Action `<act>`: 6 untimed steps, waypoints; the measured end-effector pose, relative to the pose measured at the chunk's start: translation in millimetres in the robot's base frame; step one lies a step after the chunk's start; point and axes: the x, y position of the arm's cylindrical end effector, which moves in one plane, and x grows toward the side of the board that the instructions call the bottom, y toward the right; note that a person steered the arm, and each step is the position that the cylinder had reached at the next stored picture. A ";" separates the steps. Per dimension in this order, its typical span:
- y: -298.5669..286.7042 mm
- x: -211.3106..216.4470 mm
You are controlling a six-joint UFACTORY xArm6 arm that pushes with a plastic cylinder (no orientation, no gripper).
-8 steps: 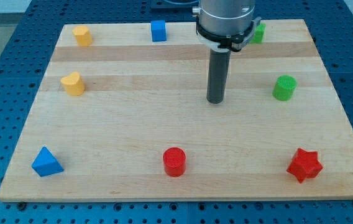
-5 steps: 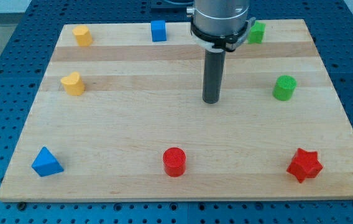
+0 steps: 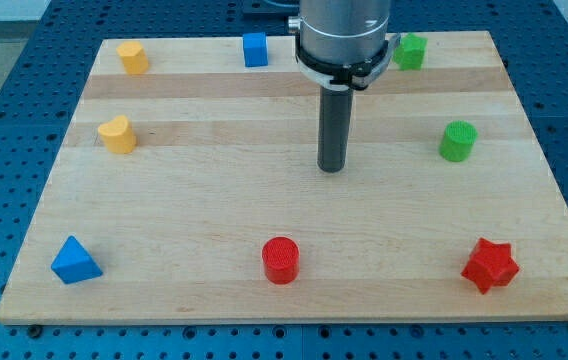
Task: Move your arm towards yellow heart
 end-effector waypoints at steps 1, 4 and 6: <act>-0.5 0.3; -1.2 1.1; -14.9 1.1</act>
